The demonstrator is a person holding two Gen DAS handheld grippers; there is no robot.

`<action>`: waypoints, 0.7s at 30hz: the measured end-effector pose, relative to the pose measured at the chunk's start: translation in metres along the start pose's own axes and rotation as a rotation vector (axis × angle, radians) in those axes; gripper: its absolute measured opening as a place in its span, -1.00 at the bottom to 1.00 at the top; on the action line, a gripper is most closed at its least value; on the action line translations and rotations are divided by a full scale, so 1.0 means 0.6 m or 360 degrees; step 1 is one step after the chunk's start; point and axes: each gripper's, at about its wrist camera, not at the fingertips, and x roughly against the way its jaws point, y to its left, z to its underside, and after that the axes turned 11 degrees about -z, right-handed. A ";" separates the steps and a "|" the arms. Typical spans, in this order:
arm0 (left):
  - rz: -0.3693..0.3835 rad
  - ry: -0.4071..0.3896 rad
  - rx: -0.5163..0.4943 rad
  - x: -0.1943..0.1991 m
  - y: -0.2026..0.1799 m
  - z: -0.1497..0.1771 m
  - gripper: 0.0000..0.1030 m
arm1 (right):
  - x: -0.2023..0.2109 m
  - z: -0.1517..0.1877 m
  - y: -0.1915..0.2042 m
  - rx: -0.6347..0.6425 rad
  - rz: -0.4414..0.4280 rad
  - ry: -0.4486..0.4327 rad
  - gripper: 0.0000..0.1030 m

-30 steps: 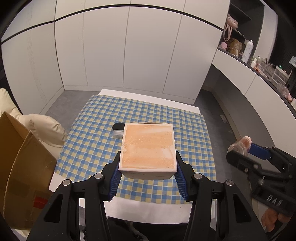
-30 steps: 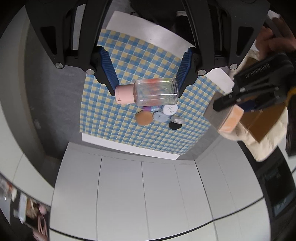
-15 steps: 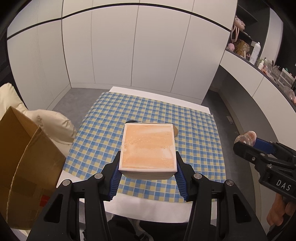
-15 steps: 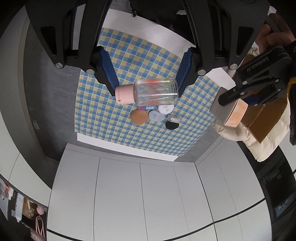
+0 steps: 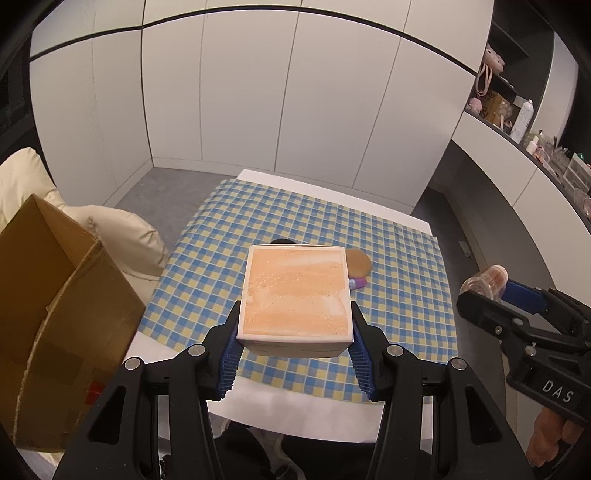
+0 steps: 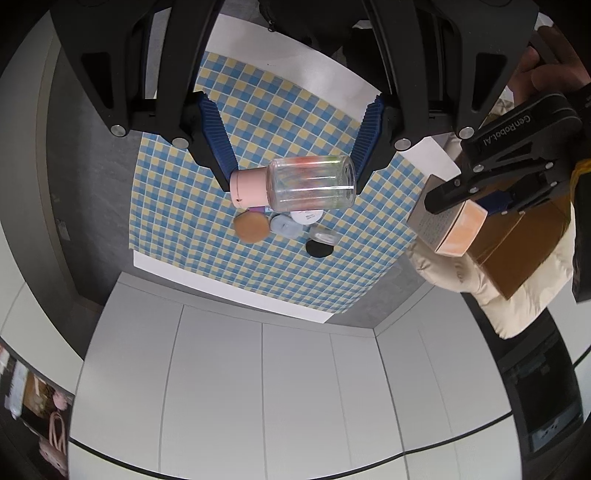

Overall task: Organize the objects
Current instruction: 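Lift and carry the peach box with left tool while right tool carries the bottle toward the box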

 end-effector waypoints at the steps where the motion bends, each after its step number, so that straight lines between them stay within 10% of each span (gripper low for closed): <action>1: -0.0009 -0.0005 0.0002 0.000 0.004 0.000 0.00 | -0.002 -0.001 0.003 -0.0001 -0.0010 0.0005 0.23; 21: -0.0105 -0.0036 0.0095 0.010 0.093 0.011 0.00 | -0.047 -0.021 0.091 0.0135 -0.0066 0.0020 0.23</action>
